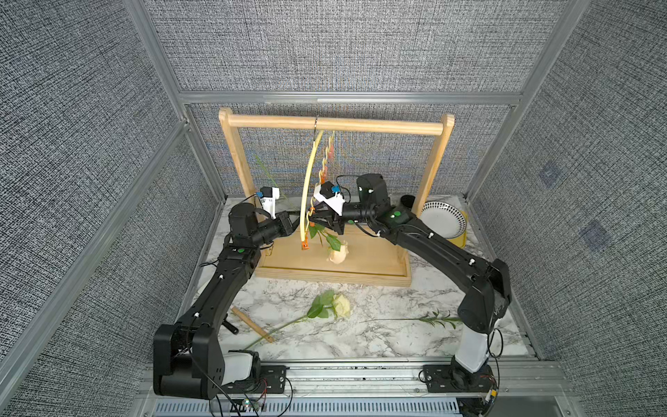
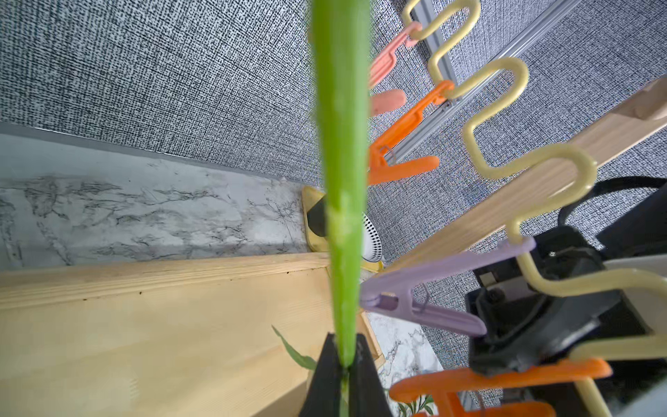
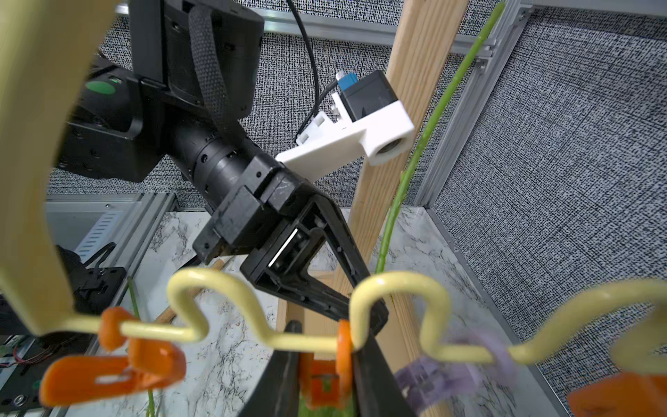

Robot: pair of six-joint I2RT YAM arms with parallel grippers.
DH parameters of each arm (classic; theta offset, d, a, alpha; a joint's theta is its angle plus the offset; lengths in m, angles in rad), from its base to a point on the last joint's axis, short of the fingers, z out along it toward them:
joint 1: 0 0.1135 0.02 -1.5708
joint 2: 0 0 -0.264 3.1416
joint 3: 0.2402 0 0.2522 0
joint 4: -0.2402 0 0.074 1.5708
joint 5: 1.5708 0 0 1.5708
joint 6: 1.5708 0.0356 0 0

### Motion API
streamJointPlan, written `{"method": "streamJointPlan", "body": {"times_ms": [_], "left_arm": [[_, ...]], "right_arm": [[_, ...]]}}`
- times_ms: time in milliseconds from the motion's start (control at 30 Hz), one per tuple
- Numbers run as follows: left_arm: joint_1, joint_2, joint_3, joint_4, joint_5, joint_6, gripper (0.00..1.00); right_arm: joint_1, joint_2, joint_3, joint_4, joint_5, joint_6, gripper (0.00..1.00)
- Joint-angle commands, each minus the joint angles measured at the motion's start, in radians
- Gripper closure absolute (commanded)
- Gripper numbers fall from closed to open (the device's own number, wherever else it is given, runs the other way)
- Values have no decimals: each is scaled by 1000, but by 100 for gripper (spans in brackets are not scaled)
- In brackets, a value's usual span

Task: Dry the flowers on a clothes hanger
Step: Clamp the flower onto the hanger.

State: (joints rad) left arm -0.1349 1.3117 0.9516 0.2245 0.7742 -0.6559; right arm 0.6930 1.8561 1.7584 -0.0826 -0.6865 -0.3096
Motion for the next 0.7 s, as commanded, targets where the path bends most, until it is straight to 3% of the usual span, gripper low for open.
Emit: {"method": "streamJointPlan", "body": {"times_ms": [0,667], "left_arm": [[-2,-3,-7,49,20,-7,98],[-2,28,-17,133,97,-73,98]], "right_arm": [[1,2,0,61,0,25,74],[5,17,-12,110,79,29,76]]}}
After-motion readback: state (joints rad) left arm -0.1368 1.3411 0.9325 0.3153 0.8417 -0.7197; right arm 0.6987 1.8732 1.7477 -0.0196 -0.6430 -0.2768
